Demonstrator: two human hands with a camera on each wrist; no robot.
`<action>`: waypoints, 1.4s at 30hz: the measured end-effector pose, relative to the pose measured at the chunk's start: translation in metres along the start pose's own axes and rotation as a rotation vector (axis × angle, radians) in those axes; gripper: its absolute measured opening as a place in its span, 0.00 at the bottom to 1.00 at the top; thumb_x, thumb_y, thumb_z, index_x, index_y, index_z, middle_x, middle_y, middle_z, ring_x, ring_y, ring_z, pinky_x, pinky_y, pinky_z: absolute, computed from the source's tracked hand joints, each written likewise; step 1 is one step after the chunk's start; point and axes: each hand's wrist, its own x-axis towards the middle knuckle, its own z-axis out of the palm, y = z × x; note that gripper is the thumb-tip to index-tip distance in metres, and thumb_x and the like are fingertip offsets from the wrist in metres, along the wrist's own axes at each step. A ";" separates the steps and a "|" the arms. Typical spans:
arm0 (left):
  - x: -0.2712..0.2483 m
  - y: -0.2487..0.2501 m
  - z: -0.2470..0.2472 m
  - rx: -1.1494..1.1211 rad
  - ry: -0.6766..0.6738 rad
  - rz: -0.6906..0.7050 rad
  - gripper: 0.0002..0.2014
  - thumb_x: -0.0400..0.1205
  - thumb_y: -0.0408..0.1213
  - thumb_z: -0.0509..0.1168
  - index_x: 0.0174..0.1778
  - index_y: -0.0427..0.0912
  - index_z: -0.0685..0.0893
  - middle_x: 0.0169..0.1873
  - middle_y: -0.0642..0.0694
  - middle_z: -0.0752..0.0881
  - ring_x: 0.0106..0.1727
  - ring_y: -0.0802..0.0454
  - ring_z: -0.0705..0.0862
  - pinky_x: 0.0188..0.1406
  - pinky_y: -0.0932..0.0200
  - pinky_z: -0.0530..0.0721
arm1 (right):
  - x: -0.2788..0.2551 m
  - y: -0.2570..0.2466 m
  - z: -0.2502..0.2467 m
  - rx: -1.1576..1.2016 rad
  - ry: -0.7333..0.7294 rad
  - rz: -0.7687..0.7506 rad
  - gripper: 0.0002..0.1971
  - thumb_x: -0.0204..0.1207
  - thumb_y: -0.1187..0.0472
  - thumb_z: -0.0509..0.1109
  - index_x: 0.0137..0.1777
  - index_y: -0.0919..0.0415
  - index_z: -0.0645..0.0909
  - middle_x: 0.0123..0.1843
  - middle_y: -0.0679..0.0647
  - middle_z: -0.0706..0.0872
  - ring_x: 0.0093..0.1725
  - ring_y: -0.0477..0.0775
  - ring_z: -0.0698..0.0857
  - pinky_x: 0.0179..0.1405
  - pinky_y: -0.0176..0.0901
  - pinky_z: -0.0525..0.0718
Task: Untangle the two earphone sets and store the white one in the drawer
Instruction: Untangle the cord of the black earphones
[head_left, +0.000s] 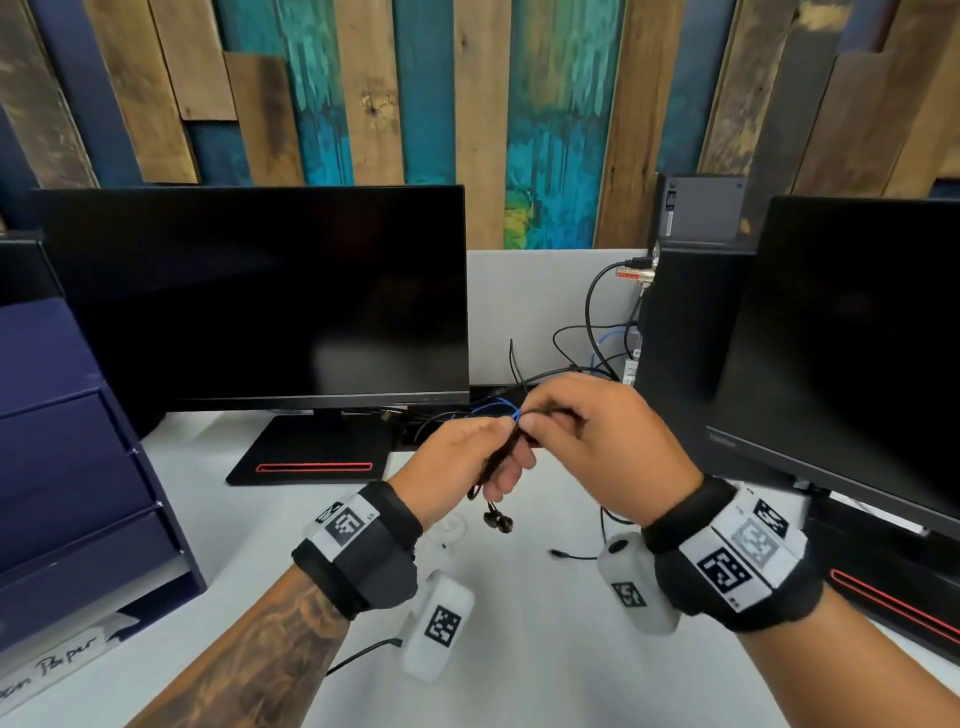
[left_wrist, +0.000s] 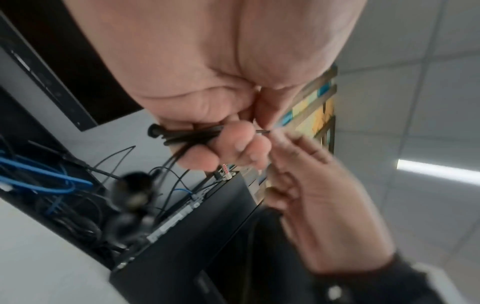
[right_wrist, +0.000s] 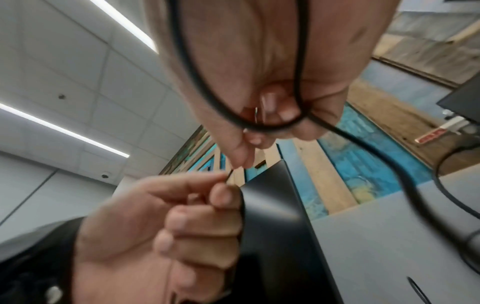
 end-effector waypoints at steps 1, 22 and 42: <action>-0.001 0.004 0.000 -0.060 -0.004 -0.021 0.22 0.88 0.43 0.52 0.41 0.33 0.85 0.24 0.41 0.75 0.26 0.48 0.71 0.31 0.57 0.76 | 0.004 0.005 0.002 0.020 0.045 0.015 0.03 0.81 0.55 0.72 0.46 0.46 0.87 0.39 0.43 0.83 0.42 0.44 0.82 0.44 0.39 0.80; 0.012 0.000 -0.018 0.117 0.217 0.140 0.10 0.88 0.27 0.60 0.52 0.34 0.88 0.43 0.39 0.92 0.44 0.49 0.92 0.52 0.61 0.87 | -0.027 -0.014 0.049 0.008 -0.304 -0.070 0.11 0.87 0.48 0.61 0.43 0.49 0.75 0.32 0.44 0.77 0.34 0.47 0.76 0.39 0.53 0.80; 0.010 0.036 -0.003 -0.313 0.119 0.205 0.15 0.91 0.29 0.51 0.56 0.30 0.83 0.35 0.43 0.84 0.35 0.50 0.81 0.44 0.58 0.83 | -0.024 0.035 0.091 0.275 -0.368 0.352 0.14 0.89 0.51 0.62 0.55 0.54 0.88 0.36 0.50 0.85 0.29 0.38 0.78 0.37 0.40 0.81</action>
